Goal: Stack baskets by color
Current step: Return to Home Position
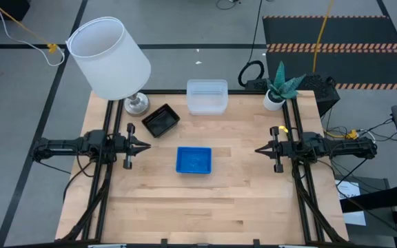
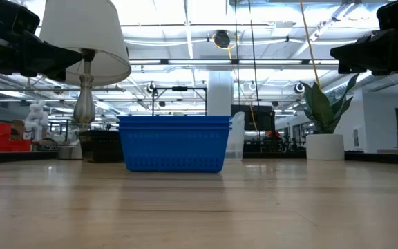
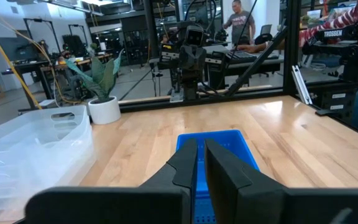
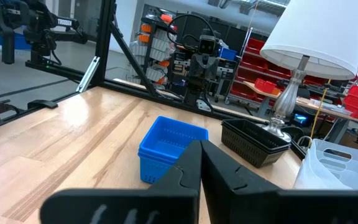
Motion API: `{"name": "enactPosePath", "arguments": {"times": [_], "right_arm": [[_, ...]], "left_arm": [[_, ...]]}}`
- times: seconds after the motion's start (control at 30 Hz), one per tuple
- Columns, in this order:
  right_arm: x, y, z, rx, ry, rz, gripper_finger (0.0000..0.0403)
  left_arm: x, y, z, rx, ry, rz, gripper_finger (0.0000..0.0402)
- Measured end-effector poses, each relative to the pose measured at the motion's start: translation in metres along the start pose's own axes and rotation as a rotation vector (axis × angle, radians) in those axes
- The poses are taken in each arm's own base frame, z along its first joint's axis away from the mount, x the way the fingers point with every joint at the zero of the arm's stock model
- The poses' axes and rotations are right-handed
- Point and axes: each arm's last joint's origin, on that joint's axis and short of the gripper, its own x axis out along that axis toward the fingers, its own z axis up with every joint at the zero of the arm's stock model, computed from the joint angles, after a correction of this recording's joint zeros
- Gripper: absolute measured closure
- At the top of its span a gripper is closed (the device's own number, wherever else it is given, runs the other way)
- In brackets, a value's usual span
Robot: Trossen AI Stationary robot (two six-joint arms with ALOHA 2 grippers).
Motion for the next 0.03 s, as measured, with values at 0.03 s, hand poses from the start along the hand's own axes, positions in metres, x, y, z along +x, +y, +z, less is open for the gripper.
{"name": "enactPosePath", "arguments": {"times": [0.03], "right_arm": [[0.0000,0.0000,0.0000,0.000,-0.001,0.000,0.0403]], "left_arm": [[0.0000,0.0000,0.0000,0.000,0.000,0.000,0.0369]]}}
